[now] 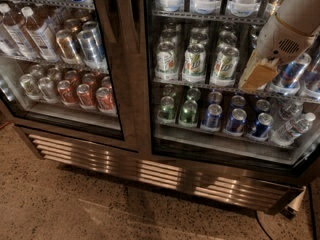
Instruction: Close right fridge door
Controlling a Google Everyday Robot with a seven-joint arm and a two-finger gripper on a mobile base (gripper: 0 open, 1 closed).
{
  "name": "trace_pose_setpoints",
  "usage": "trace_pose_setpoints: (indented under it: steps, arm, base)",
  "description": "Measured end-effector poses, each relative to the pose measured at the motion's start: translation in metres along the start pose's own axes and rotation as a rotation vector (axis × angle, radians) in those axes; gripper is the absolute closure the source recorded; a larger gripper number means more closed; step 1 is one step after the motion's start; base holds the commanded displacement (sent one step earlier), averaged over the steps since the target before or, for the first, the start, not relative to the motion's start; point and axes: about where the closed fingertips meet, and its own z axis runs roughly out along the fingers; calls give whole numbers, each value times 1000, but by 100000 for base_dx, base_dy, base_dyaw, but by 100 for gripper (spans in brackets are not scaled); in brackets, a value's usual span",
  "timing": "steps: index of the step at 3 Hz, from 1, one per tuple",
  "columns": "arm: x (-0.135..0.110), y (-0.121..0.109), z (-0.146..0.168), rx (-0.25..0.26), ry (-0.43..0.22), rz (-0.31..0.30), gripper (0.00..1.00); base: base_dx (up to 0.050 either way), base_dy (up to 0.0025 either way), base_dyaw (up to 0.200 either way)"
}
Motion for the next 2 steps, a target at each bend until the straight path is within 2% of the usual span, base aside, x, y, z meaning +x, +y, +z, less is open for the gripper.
trace_pose_setpoints:
  steps: [1,2]
  arm:
    - [0,0,0,0,0,0,100]
    - [0,0,0,0,0,0,100]
  base:
    - [4141,229,10964]
    - [-5000,-2,15]
